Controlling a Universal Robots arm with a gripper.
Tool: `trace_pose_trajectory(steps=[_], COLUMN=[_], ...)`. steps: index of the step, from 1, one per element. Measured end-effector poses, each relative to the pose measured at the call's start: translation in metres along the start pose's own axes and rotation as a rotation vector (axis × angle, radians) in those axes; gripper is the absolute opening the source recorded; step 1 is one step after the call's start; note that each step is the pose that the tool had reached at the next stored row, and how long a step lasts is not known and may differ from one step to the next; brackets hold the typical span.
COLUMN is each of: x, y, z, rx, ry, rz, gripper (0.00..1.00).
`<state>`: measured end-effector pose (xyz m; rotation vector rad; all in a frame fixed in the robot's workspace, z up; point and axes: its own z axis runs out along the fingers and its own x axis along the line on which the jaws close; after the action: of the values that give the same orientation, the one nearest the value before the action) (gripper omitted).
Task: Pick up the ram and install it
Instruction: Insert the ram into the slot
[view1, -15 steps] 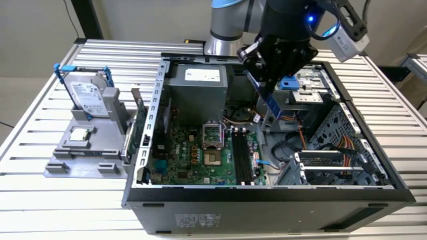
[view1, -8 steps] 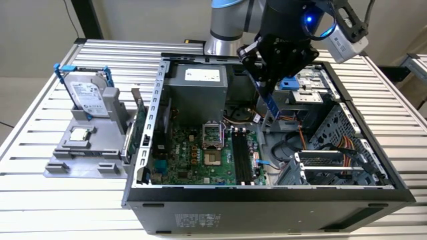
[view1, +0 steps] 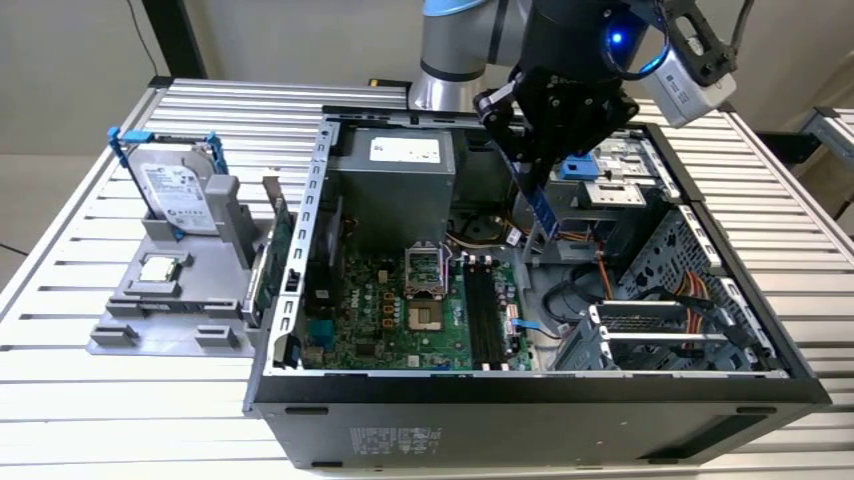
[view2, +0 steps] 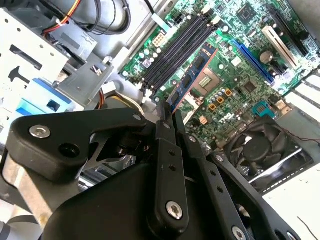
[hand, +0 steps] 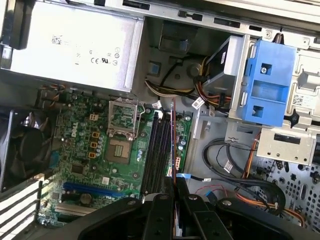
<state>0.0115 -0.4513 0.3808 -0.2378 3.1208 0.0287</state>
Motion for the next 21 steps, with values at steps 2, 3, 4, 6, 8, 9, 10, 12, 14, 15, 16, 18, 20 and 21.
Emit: trace_pose_trajectory(steps=[2, 3, 4, 6, 8, 9, 10, 12, 14, 15, 16, 18, 20, 21], x=[0.0, 0.0, 0.0, 0.0, 0.0, 0.0, 0.0, -0.0002, -0.0009, -0.0014, -0.002, -0.0033, -0.0049, -0.0056], y=[0.0, 0.0, 0.0, 0.0001, 0.0, 0.0, -0.0001, -0.0001, -0.0003, -0.0003, -0.0004, -0.0007, -0.001, -0.0011], z=[0.0, 0.0, 0.0001, 0.0006, 0.0016, 0.0021, 0.0028, 0.0043, 0.0061, 0.0071, 0.008, 0.0097, 0.0119, 0.0128], rx=[0.0, 0.0001, 0.0, 0.0004, 0.0006, 0.0009, 0.001, 0.0011, 0.0012, 0.0011, 0.0012, 0.0011, 0.0011, 0.0014], ry=[-0.0001, -0.0001, -0.0001, -0.0001, 0.0, 0.0001, 0.0001, 0.0001, 0.0001, 0.0001, 0.0001, 0.0, 0.0, 0.0002], rz=[0.002, 0.003, 0.004, 0.004, 0.004, 0.004, 0.004, 0.004, 0.004, 0.004, 0.004, 0.004, 0.004, 0.005], gripper=[0.0, 0.0, 0.0, 0.0, 0.0, 0.0, 0.0, 0.0, 0.0, 0.0, 0.0, 0.0, 0.0, 0.0])
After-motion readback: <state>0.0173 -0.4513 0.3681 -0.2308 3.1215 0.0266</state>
